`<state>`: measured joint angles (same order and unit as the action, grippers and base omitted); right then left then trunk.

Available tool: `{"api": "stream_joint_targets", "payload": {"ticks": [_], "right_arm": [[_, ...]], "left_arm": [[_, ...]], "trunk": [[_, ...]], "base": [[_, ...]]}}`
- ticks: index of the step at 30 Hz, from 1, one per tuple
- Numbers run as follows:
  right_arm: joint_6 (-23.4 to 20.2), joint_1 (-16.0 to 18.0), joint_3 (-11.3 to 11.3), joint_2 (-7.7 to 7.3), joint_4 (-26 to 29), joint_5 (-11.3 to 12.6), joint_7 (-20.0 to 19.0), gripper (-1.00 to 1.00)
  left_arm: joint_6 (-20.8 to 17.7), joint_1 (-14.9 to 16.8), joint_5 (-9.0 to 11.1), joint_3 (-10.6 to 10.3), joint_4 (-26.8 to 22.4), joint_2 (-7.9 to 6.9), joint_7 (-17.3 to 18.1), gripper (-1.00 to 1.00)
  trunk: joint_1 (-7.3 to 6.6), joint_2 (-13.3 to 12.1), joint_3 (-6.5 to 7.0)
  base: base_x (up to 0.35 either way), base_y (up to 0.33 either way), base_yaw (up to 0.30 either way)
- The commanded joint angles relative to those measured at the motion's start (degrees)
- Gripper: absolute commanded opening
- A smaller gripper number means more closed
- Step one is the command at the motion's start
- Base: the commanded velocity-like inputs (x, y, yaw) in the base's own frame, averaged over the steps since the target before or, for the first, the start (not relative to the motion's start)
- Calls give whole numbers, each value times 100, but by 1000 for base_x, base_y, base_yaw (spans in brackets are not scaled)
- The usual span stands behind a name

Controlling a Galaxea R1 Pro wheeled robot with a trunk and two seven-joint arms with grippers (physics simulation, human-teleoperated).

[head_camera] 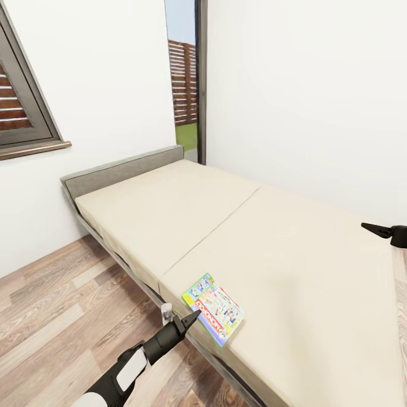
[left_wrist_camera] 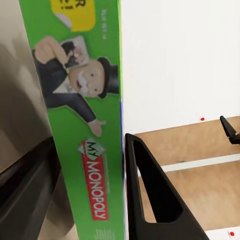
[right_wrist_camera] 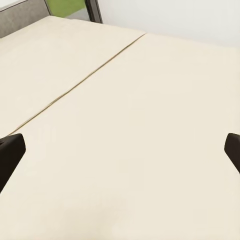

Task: Put all the toys in the child's room - the three board games (two on the bed and one on the table), the two jigsaw puzzles on the table, and the tennis ball on the table - inside the toy box on the table in the child's room.

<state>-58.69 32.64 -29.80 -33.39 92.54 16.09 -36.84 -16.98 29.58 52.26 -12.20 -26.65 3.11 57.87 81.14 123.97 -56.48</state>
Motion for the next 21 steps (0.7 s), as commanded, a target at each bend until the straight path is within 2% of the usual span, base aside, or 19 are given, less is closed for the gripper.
{"api": "stream_joint_targets", "payload": {"ticks": [1,4,6,7,9,14,21], "right_arm": [[-28,6,-7,0,1,-27,-43,100],[-18,6,-8,-1,1,-27,-41,100],[-14,6,-8,-1,1,-27,-39,100],[-13,6,-8,-1,1,-29,-37,100],[-12,6,-8,-1,1,-28,-38,100],[-9,6,-13,-1,1,-28,-42,100],[-1,6,-22,-1,1,-29,-49,100]], "left_arm": [[-53,4,57,-24,0,-3,8,-100],[-72,4,52,-50,-5,-3,0,-100],[-132,8,50,-183,-39,-5,-17,-100],[-201,10,46,-326,-95,-7,-60,-100],[-299,11,49,-541,-288,-30,-314,-100],[-425,-25,56,-665,-686,-51,-801,-100],[-475,-50,43,-708,-869,-23,-976,-100]], "trunk": [[-1,2,-5],[-1,2,-5],[-1,2,-5],[-1,2,-5],[-1,2,-5],[-1,2,-5],[-1,2,-5]], "base": [[0,0,0],[0,0,0],[0,0,0],[0,0,0],[0,0,0],[0,0,0],[0,0,0]]}}
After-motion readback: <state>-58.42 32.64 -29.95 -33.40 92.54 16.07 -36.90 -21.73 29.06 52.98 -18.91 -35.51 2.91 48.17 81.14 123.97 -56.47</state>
